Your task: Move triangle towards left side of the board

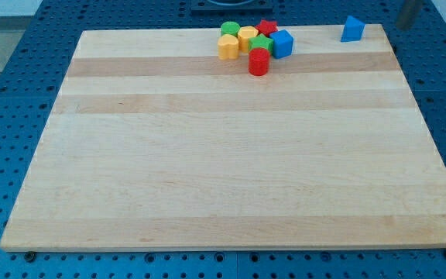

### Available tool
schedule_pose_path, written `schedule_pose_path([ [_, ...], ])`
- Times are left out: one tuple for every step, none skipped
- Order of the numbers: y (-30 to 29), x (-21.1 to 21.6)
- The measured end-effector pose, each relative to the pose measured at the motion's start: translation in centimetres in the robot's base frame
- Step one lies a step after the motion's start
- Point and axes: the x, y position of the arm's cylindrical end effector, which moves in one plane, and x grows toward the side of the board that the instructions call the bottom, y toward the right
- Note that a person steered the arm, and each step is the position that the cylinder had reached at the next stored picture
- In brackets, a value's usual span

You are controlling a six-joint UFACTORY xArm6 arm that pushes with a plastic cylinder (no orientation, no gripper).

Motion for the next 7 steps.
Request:
schedule_pose_path([
  [-0.4, -0.1],
  [-1.8, -0.1],
  [-1.8, -0.1],
  [-5.8, 0.0],
  [-12.7, 0.0],
  [-16.2, 1.8],
  [-14.0, 5.9],
])
